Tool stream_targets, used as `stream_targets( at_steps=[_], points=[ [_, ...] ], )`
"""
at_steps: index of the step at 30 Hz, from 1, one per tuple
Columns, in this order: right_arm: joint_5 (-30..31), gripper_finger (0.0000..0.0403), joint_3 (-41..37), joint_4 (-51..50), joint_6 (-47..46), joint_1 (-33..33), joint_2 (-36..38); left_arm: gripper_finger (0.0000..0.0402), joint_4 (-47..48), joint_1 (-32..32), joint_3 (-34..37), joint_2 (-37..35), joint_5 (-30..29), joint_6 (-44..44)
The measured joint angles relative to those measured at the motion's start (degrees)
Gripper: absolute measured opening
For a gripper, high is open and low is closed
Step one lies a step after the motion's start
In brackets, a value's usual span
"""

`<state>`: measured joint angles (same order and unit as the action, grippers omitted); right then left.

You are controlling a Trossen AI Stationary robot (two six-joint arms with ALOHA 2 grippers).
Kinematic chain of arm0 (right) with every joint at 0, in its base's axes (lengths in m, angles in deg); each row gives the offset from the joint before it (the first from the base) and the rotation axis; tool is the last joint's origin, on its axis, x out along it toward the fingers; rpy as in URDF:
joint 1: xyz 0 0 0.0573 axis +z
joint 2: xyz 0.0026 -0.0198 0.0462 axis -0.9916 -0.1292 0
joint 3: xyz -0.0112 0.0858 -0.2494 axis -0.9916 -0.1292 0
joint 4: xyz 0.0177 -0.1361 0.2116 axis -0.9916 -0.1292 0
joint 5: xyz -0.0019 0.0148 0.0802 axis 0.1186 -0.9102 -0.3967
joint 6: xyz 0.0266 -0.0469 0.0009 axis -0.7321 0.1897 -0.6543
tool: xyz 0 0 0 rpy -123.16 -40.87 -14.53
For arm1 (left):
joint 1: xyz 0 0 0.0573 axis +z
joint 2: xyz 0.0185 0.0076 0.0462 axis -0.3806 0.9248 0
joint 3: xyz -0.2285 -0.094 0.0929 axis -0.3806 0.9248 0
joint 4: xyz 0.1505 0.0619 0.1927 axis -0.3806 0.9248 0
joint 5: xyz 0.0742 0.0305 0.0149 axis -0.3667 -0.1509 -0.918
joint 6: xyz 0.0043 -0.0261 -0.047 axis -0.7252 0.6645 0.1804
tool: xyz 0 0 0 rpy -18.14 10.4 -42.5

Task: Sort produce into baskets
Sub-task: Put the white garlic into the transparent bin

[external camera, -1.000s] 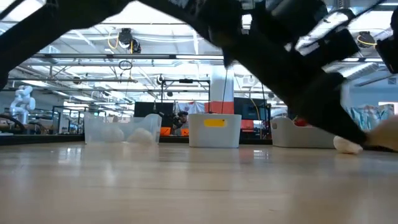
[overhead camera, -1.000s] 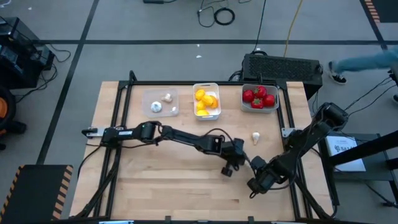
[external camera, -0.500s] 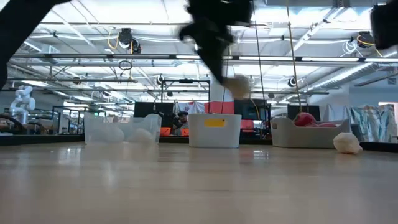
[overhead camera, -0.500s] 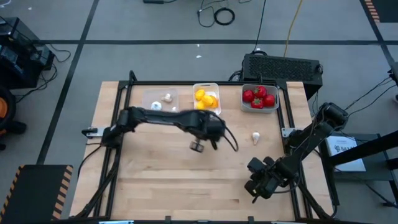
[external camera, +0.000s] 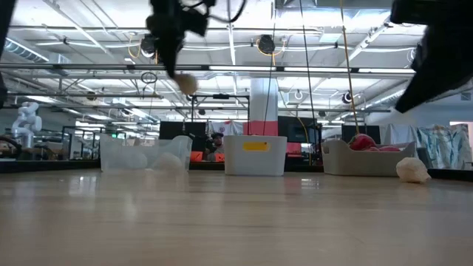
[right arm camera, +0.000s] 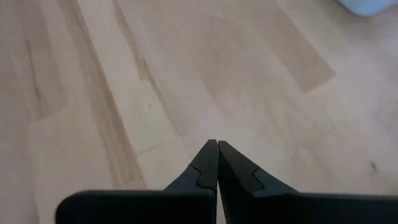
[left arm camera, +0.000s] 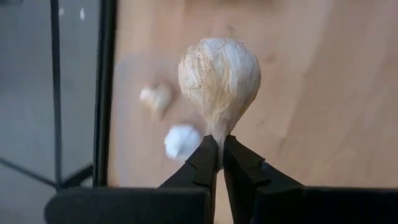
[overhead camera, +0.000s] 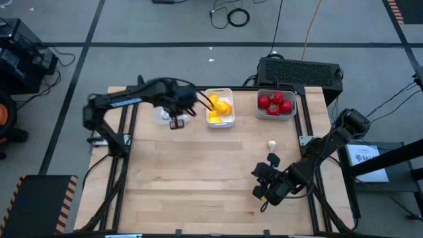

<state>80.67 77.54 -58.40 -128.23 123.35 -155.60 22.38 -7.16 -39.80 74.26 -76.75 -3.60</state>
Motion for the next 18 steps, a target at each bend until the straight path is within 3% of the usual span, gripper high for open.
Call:
stream_targets(
  at_steps=[9, 12, 18],
  points=[
    [0.1, 0.0, 0.0, 3.4, 6.6, -3.0, 0.0, 0.0025, -4.8, 10.4, 18.3, -8.8, -2.4, 0.5],
    [0.1, 0.0, 0.0, 4.1, 7.2, -3.0, 0.0, 0.0025, -7.1, 12.9, 21.8, -8.8, -5.6, -0.2],
    [0.1, 0.0, 0.0, 4.1, 7.6, -3.0, 0.0, 0.0025, -11.3, 16.3, 24.7, -7.9, -6.0, -3.4]
  ],
)
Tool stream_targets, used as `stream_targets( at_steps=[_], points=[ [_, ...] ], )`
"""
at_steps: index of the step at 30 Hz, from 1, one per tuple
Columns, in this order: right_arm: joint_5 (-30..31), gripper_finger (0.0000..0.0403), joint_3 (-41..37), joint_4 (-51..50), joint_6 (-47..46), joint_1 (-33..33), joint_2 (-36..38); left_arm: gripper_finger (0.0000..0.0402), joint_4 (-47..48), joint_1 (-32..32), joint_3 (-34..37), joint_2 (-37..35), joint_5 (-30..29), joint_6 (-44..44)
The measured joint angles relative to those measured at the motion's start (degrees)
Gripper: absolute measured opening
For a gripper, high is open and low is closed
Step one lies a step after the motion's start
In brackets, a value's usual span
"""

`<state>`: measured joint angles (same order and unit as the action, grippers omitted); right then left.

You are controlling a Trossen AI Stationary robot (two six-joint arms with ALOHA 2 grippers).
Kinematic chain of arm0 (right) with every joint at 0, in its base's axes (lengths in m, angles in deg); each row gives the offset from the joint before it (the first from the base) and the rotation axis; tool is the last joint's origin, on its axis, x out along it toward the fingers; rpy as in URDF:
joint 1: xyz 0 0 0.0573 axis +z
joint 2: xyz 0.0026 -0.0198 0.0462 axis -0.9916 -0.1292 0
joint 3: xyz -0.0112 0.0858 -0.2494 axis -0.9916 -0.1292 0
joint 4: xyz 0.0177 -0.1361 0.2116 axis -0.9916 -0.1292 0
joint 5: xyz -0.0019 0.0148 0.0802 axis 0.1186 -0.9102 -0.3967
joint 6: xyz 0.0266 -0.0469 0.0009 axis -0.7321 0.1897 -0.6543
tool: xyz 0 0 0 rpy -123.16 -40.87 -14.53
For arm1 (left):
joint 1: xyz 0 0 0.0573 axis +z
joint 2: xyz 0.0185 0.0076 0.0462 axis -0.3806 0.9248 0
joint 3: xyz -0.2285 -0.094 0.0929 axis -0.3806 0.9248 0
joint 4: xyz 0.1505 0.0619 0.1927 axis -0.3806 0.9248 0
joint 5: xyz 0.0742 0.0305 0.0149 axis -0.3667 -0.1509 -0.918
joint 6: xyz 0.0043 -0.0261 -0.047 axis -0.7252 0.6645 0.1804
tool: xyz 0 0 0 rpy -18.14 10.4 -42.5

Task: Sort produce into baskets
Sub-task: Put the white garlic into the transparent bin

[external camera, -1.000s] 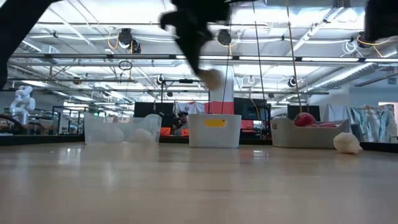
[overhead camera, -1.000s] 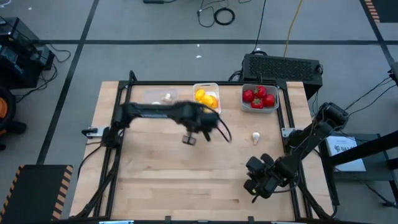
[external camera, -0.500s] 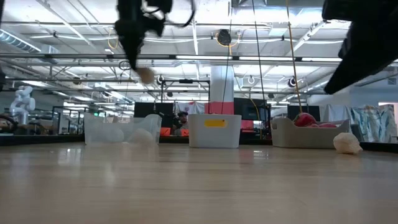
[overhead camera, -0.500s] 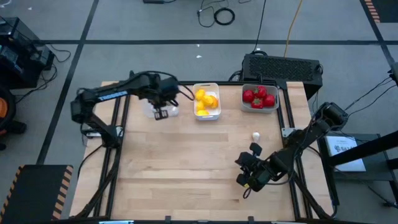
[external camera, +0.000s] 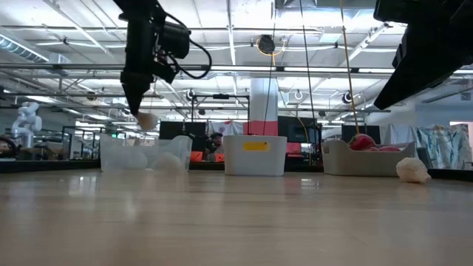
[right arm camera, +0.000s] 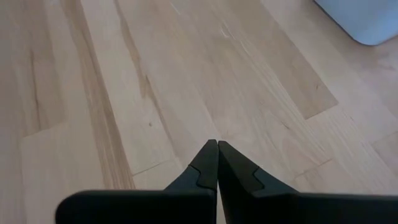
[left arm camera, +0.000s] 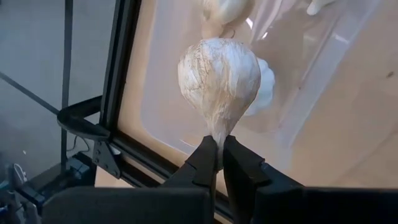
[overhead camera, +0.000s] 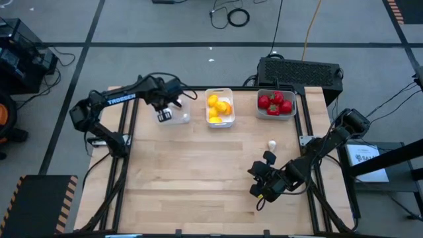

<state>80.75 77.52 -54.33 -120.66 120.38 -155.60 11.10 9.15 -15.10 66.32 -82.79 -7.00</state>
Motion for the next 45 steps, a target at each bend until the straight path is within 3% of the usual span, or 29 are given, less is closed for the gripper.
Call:
stream_targets(
  at_steps=[5, 12, 16, 19, 23, 26, 32, 36, 42, 45],
  points=[
    [0.0, 0.0, 0.0, 0.0, 0.0, 0.0, 0.0, 0.0047, -0.2, 1.7, 0.2, 0.0, 0.0, -2.5],
    [0.0, 0.0, 0.0, 0.0, 0.0, 0.0, 0.0, 0.0147, -1.3, 2.9, 0.2, 0.0, -3.4, -2.5],
    [-0.2, 0.0, 0.0, 0.4, 0.0, 0.1, 0.0, 0.0179, -2.0, 2.9, 0.2, 0.0, -2.7, -0.9],
    [-0.3, 0.0, 0.0, 0.6, 0.0, 0.1, 0.0, 0.0184, -3.8, 2.6, 0.2, 0.0, 2.0, 0.4],
    [-0.6, 0.0, 0.0, 0.7, 0.0, 0.1, 0.0, 0.0185, -8.9, 0.7, 0.2, 0.0, 14.8, 0.6],
    [-2.6, 0.0, 0.0, 0.5, 0.0, 0.1, 0.0, 0.0185, -15.0, -2.3, 0.2, 0.0, 23.0, 1.0],
    [-5.0, 0.0, 0.0, 0.4, -0.8, 0.2, 0.0, 0.0185, -34.9, -12.7, 0.4, 0.6, 29.6, 2.5],
    [-8.1, 0.0, 0.0, -2.3, -6.8, 0.8, 0.4, 0.0185, -46.9, -21.2, 1.7, 3.8, 29.7, 2.1],
    [-9.2, 0.0, 0.0, -15.5, -22.5, 1.7, 1.3, 0.0185, -65.4, -30.3, 1.7, 14.1, 28.3, 2.2],
    [-8.7, 0.0, 0.0, -22.6, -29.9, 1.6, 2.1, 0.0185, -78.1, -33.7, 1.0, 20.9, 22.9, 7.0]
  ],
)
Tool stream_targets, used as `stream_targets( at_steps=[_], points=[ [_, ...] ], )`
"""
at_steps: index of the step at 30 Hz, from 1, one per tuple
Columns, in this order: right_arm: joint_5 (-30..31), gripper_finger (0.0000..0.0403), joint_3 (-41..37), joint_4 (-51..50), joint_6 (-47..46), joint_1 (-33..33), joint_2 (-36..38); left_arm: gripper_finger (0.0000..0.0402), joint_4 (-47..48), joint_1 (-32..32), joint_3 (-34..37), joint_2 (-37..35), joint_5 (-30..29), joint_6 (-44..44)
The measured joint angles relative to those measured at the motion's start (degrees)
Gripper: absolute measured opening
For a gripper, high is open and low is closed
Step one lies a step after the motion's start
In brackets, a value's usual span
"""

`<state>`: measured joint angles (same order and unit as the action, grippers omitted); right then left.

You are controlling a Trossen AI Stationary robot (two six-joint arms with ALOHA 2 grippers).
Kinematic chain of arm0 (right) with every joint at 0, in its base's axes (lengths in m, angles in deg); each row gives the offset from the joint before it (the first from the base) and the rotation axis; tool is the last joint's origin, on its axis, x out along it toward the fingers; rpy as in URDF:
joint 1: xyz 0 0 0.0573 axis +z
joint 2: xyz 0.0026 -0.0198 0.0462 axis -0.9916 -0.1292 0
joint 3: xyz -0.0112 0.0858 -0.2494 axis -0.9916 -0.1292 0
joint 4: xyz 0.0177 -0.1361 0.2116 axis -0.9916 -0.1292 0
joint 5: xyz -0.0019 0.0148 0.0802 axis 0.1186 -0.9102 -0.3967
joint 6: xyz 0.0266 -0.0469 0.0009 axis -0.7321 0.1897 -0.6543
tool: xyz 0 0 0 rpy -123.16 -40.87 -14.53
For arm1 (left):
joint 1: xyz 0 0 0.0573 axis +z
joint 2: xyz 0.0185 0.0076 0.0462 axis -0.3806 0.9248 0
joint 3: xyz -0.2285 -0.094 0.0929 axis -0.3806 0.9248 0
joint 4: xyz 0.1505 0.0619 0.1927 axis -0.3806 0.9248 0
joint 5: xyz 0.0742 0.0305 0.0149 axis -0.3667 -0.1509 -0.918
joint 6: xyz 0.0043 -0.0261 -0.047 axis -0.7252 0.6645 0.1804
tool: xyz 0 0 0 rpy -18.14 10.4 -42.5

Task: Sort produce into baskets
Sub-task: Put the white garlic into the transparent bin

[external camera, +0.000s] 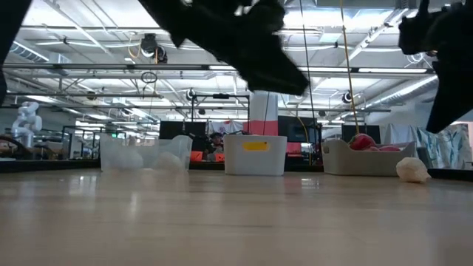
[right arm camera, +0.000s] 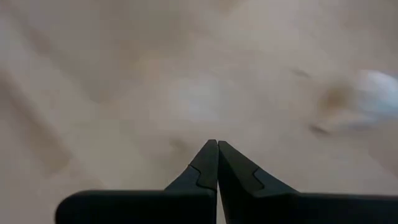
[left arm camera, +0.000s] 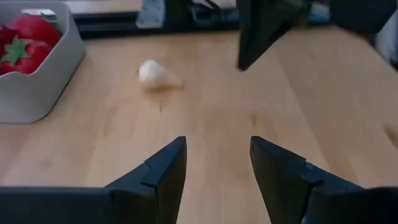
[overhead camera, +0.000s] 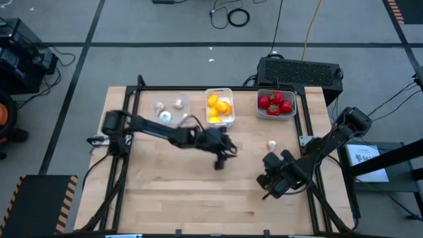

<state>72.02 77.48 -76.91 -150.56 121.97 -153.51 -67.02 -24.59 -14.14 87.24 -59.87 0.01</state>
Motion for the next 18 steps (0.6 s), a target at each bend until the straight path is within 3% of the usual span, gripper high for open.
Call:
stream_targets(
  at_steps=[6, 9, 13, 18],
  points=[
    [0.9, 0.0, 0.0, -17.2, -16.8, 1.4, 2.6, 0.0185, -11.7, -4.0, -9.9, 14.4, -11.0, 12.7],
    [-2.3, 0.0, 0.0, -22.4, -23.7, 2.2, 2.9, 0.0185, -10.2, -4.6, -18.0, 21.5, -12.4, 15.6],
    [-10.1, 0.0, -0.9, -22.0, -24.6, 2.4, 2.8, 0.0185, -2.3, -4.5, -28.3, 28.2, -13.2, 16.0],
    [-8.6, 0.0, -5.7, -22.6, -22.7, -0.5, 2.8, 0.0185, 4.1, -3.2, -35.8, 32.8, -18.8, 16.1]
  ],
)
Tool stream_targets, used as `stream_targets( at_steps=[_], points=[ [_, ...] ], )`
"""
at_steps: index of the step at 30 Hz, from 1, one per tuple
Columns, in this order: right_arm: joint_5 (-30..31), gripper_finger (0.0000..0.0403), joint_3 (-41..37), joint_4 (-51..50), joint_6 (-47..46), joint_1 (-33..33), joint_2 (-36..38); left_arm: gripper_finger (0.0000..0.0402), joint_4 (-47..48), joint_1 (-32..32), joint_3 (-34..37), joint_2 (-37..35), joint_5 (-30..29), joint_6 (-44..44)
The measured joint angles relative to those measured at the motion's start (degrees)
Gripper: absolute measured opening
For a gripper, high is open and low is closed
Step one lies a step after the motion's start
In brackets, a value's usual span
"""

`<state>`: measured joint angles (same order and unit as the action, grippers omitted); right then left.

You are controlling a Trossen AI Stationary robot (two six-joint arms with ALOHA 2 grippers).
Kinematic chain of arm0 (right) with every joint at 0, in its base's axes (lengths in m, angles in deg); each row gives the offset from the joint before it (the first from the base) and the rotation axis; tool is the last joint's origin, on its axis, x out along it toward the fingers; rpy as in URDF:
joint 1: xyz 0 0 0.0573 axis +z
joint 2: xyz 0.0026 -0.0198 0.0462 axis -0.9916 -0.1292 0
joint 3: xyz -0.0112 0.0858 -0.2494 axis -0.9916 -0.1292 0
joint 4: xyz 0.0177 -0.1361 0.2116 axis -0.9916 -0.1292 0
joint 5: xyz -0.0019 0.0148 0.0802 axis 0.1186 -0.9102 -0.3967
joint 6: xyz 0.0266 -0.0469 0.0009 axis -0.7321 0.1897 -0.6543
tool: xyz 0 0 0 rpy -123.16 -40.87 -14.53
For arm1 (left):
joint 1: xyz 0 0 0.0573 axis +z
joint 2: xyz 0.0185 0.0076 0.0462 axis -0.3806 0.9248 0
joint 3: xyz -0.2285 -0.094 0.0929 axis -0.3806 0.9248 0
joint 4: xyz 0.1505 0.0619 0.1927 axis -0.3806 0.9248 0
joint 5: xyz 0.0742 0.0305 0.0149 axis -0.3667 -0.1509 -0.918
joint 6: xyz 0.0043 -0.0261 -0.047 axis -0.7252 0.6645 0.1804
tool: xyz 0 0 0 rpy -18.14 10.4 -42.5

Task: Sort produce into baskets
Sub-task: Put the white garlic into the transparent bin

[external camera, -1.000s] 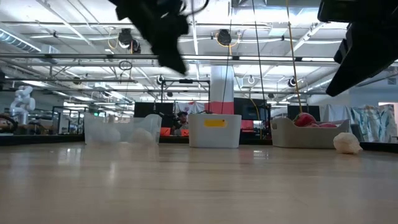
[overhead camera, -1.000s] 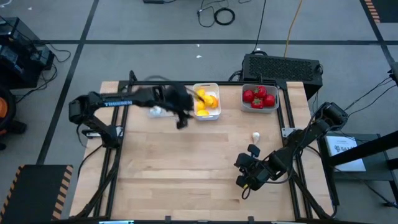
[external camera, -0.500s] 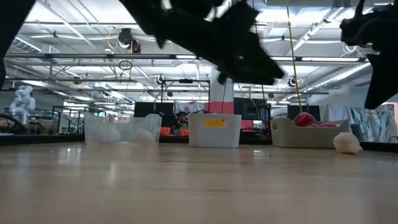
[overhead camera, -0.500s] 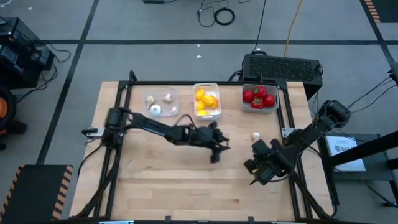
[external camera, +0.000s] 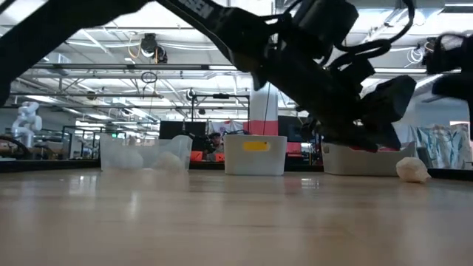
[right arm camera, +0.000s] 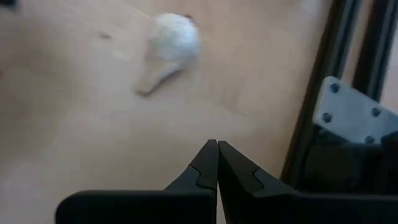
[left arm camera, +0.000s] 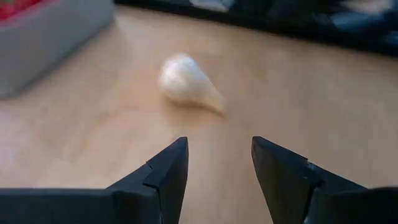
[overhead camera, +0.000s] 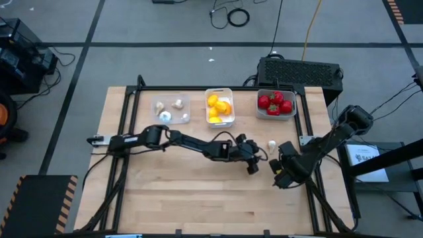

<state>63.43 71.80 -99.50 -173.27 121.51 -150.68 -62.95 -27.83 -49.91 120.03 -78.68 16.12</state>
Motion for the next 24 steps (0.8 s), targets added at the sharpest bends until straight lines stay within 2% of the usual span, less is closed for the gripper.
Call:
stream_targets(
  at_steps=[5, 9, 17, 24],
  points=[
    [-0.8, 0.0, -2.2, 2.7, 3.5, -3.8, 0.0, 0.0185, -0.8, 1.4, -1.1, 1.6, -1.2, 2.8],
    [3.5, 0.0, -2.9, 7.6, 8.4, -6.7, 0.0, 0.0185, 0.1, 2.1, -1.1, 2.2, -0.8, 2.9],
    [1.8, 0.0, -6.3, 14.2, 16.4, -13.3, 0.0, 0.0185, 0.7, 2.4, -1.1, 2.6, 0.7, 2.8],
    [0.3, 0.0, -10.3, 24.6, 22.9, -16.9, 0.0, 0.0185, 1.7, 2.4, -1.1, 2.6, 0.7, 2.5]
  ],
)
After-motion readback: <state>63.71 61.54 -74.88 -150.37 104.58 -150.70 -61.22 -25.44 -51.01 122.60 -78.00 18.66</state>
